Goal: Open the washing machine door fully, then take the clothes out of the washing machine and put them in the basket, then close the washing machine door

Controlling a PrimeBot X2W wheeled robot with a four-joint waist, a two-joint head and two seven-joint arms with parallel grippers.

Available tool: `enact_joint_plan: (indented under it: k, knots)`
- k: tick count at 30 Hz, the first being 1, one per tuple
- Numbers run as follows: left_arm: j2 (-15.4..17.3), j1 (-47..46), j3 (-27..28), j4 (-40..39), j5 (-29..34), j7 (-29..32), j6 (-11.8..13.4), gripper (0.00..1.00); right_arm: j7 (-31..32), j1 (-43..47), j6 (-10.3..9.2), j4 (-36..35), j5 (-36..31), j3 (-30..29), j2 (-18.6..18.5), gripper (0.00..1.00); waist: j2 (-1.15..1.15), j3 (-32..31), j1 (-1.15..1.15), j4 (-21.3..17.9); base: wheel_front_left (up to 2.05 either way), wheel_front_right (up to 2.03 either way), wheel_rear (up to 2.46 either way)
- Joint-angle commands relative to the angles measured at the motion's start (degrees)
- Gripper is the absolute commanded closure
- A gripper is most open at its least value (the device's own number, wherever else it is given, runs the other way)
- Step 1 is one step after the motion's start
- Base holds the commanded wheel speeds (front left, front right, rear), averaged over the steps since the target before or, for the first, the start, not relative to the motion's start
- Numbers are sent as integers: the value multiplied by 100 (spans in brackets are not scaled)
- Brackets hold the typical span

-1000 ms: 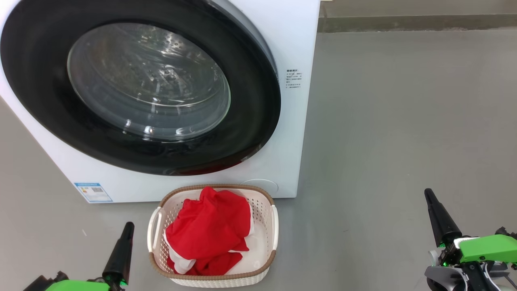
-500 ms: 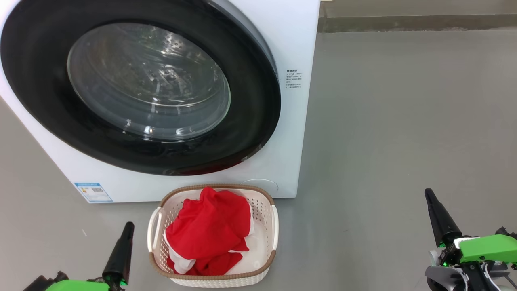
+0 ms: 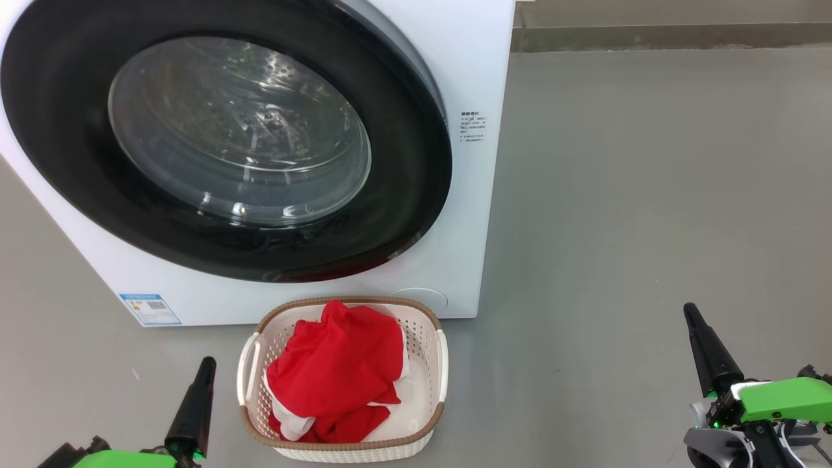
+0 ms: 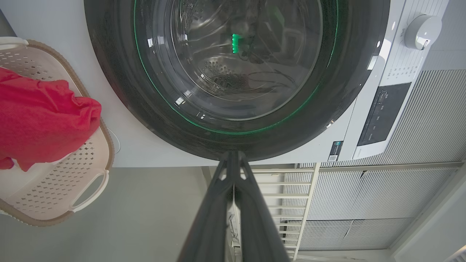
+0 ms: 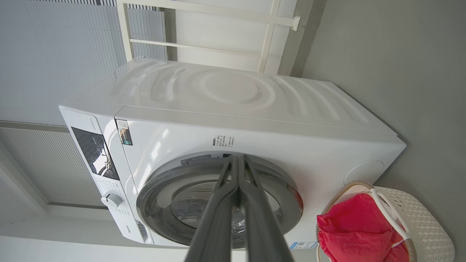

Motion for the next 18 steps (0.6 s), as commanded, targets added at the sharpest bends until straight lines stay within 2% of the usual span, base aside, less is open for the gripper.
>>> enact_joint_plan:
  k: [1, 18]
  knots:
    - [62, -223, 202, -126, -41, 19, -40, 100, 31, -247, 3, -164, -8, 92, -60, 100, 0, 0, 0, 0, 0, 0, 0]
    - [62, -223, 202, -126, -42, 19, -40, 100, 35, -248, 3, -164, -11, 87, -57, 100, 0, 0, 0, 0, 0, 0, 0]
